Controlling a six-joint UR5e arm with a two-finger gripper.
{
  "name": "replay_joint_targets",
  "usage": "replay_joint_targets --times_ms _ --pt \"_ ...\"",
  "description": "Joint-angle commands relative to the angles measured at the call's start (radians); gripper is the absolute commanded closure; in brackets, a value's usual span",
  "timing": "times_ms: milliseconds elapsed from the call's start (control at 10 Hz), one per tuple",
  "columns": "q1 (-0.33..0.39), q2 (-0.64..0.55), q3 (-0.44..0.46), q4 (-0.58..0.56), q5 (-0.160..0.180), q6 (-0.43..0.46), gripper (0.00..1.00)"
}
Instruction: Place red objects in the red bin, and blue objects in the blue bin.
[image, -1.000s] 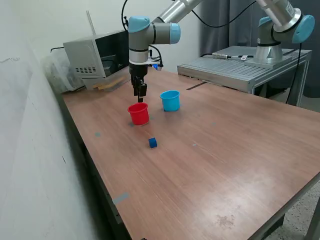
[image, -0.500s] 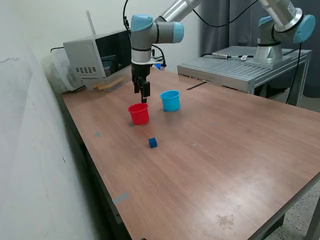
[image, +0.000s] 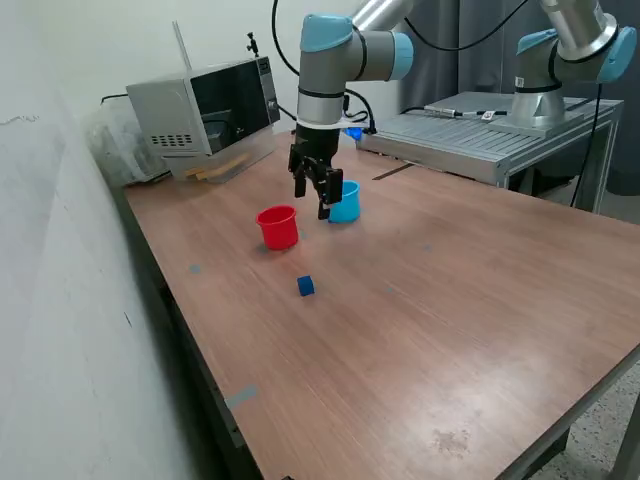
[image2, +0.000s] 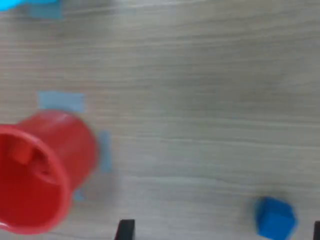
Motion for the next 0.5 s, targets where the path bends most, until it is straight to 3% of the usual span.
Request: replay_joint_targets --times_ms 0,100,400 --pt "0.049 -0.002 -0.008 0.013 0.117 0.157 0.00" --pt "0.051 0.007 -0.040 0.086 0.156 0.153 0.00" --pt "0.071 0.101 -0.204 0.273 0.154 0.064 0.00"
